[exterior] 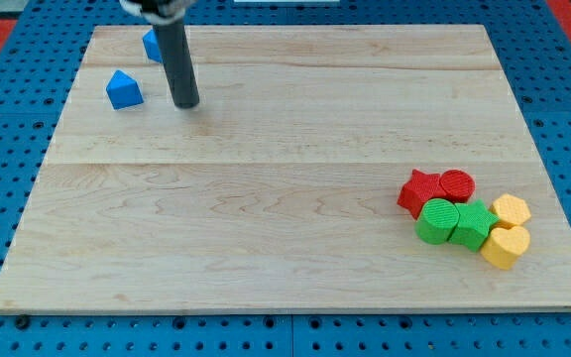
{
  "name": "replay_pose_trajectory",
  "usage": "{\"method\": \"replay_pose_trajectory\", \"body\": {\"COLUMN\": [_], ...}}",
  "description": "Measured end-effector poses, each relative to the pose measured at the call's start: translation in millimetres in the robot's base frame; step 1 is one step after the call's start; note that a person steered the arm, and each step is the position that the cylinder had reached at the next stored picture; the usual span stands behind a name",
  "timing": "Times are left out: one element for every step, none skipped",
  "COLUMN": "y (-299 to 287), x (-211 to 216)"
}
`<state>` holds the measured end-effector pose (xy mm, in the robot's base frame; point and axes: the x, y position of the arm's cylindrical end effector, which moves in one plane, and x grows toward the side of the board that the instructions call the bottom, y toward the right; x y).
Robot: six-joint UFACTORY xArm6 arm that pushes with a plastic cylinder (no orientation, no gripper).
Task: Push the blue triangle diagonally below the blue cube
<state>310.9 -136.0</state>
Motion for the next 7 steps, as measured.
{"method": "replay_pose_trajectory", "body": {"y": [-18,-113,-155,-97,11,-8,-67], "x": [-52,-59,-15,36,72,63,87]}}
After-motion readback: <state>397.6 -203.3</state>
